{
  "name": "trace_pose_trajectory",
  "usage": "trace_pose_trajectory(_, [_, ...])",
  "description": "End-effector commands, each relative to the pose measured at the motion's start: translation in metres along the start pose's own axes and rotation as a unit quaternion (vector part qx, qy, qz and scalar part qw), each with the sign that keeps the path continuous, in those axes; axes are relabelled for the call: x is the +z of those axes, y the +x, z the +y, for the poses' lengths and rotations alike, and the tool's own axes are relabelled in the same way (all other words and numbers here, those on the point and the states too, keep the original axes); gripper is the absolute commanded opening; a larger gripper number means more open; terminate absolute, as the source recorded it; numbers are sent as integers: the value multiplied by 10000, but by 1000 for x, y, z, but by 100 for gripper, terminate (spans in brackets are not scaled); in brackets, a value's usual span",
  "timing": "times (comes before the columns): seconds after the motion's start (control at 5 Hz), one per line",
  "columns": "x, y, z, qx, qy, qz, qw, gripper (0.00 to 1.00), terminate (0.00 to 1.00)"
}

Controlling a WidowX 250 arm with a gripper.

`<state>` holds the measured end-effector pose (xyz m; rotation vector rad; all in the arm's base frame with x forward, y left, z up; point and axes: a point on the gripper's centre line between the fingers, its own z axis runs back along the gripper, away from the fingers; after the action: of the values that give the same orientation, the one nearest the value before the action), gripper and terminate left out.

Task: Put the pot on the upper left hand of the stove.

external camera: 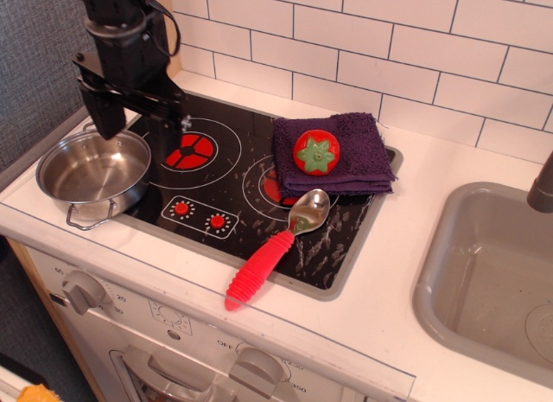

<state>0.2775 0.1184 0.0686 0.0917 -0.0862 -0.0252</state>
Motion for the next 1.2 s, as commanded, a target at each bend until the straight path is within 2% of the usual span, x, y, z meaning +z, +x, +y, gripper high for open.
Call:
trace_pose_trajectory(0.0, [-22,-4,14,495,122,278,9983,100,0])
trace_pose_trajectory(0.2, [-36,-7,16,705,124,535,9960,100,0])
trace_pose_trajectory(0.4, [-40,-7,14,819,172,591,9947,0,0])
trace_pose_trajectory(1.0, [-38,-8,9,763,211,558,9953,0,0])
